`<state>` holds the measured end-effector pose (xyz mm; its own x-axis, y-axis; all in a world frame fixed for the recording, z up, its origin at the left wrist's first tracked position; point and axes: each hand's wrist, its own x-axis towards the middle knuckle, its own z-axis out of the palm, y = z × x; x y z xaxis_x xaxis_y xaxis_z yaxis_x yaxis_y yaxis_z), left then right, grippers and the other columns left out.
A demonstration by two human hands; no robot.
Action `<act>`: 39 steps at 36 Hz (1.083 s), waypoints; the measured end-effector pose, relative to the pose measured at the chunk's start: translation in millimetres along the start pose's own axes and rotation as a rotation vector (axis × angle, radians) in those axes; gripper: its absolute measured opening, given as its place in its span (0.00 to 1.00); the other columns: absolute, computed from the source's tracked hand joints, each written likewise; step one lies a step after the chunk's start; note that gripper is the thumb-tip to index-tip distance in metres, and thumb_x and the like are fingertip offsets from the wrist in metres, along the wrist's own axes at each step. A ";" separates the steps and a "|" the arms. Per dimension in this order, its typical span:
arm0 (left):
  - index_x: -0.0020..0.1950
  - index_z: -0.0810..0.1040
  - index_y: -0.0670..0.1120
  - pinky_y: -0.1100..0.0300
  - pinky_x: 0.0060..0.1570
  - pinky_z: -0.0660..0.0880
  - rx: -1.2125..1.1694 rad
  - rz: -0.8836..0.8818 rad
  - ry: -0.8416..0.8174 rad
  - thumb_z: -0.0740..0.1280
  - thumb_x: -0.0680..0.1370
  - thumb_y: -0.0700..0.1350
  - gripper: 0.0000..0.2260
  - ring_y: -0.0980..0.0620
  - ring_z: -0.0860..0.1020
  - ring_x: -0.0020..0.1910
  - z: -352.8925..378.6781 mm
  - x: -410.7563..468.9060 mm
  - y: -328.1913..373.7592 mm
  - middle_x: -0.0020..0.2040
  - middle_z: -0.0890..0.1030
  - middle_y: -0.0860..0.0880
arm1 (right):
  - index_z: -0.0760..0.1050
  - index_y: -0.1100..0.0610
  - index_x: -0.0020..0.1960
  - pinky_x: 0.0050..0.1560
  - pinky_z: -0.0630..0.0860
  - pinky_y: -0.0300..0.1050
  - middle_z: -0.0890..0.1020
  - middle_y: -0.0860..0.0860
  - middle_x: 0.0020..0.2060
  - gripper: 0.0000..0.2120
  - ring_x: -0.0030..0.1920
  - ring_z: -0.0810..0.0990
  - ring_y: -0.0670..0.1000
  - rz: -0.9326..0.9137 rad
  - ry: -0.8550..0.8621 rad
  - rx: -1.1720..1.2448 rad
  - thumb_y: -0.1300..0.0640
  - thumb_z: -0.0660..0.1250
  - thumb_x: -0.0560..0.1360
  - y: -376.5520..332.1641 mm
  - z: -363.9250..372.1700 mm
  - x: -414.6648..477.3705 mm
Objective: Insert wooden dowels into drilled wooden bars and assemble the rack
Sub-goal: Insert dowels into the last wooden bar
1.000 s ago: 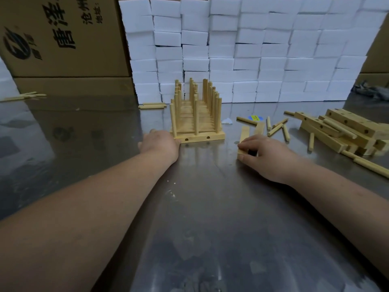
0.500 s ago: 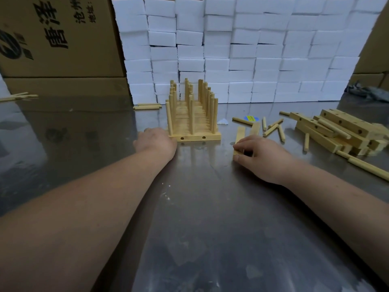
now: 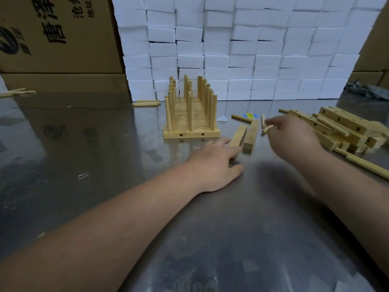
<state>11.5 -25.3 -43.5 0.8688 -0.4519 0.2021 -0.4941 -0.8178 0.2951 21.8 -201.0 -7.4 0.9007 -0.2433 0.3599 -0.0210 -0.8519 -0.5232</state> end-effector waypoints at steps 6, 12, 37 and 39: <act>0.72 0.64 0.56 0.53 0.65 0.61 0.004 -0.006 -0.042 0.57 0.79 0.57 0.21 0.48 0.63 0.69 -5.7 -3.0 -0.3 0.71 0.65 0.52 | 0.68 0.58 0.67 0.59 0.71 0.58 0.73 0.60 0.61 0.20 0.58 0.72 0.62 0.333 -0.205 -0.319 0.53 0.56 0.77 34.6 -8.0 16.1; 0.51 0.72 0.53 0.57 0.43 0.65 0.043 -0.138 0.149 0.60 0.78 0.54 0.07 0.49 0.72 0.52 -12.8 -9.1 -10.4 0.51 0.74 0.52 | 0.75 0.59 0.60 0.48 0.76 0.48 0.78 0.58 0.54 0.15 0.50 0.76 0.59 0.298 -0.182 -0.391 0.61 0.58 0.76 34.1 -3.0 16.5; 0.34 0.69 0.48 0.57 0.31 0.61 -0.672 -0.352 0.406 0.54 0.79 0.46 0.13 0.52 0.66 0.29 -23.1 -4.2 -25.1 0.30 0.69 0.51 | 0.75 0.58 0.59 0.42 0.70 0.45 0.77 0.54 0.46 0.16 0.41 0.73 0.51 -0.292 0.018 0.184 0.66 0.53 0.78 -30.4 6.2 -32.7; 0.38 0.71 0.47 0.59 0.30 0.61 -0.996 -0.400 0.400 0.55 0.79 0.45 0.12 0.53 0.64 0.26 -25.1 -2.1 -22.6 0.27 0.69 0.52 | 0.73 0.55 0.63 0.37 0.68 0.32 0.75 0.48 0.47 0.17 0.38 0.73 0.45 -0.299 0.014 0.244 0.63 0.53 0.79 -29.6 5.4 -31.6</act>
<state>20.1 3.0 -27.1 0.9852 0.0684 0.1575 -0.1458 -0.1510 0.9777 -3.8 -165.6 -7.4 0.8454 -0.0084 0.5340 0.3474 -0.7509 -0.5617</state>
